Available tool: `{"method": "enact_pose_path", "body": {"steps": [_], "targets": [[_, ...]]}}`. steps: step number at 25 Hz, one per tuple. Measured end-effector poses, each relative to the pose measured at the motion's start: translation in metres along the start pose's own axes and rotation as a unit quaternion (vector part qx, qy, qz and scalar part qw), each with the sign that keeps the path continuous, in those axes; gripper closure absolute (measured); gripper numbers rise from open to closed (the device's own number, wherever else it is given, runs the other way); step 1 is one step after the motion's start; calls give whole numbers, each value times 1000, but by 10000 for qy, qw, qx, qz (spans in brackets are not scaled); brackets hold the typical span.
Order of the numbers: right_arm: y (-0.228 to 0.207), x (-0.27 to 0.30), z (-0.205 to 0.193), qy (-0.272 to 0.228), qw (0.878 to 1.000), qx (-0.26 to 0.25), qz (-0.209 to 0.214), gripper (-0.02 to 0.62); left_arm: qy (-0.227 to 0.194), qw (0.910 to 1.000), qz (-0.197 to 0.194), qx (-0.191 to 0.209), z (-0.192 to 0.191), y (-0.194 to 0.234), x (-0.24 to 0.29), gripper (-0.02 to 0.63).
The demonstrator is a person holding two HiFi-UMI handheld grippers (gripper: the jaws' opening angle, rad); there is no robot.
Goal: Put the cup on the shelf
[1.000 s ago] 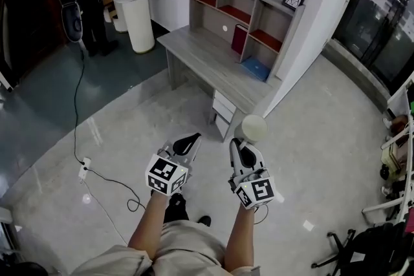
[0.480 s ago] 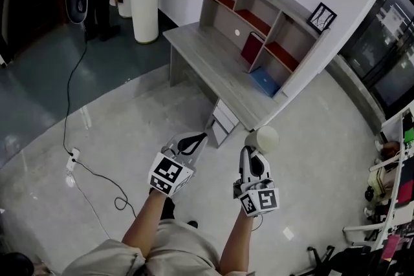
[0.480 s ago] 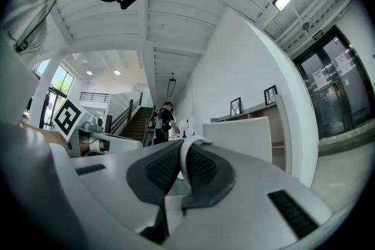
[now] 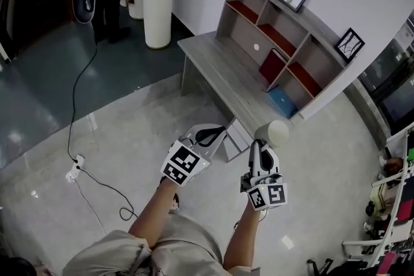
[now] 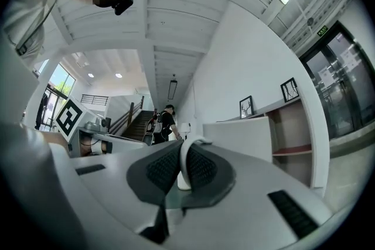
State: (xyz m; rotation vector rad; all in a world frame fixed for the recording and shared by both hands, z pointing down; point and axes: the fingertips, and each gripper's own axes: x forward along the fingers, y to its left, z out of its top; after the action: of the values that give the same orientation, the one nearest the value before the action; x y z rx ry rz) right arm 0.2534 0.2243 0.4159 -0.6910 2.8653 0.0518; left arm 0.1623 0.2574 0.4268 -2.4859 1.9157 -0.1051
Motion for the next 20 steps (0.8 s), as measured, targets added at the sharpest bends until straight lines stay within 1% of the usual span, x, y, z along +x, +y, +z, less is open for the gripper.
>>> {"method": "enact_pose_path", "body": {"steps": [6,10,14,18,20], "targets": [[16,44,-16,141,9999,-98,7,577,-82,9997,80,-211,-2,57,-1,597],[10,60,-24,295,9995,-130,-42,577,-67,9994,37,-331,-9,72,6,597],[9,75,-31,377,9991,-181,1,577,-195,9984,211,-496,-12,92,11,597],[0,95,-46,446,9987,-227,76,577,-40,9988,243,-421,-26,108,24,597],[-4,109,-49,420,9988,-224,79,577,3,9991,226,-351,-24,118,30,597]]}}
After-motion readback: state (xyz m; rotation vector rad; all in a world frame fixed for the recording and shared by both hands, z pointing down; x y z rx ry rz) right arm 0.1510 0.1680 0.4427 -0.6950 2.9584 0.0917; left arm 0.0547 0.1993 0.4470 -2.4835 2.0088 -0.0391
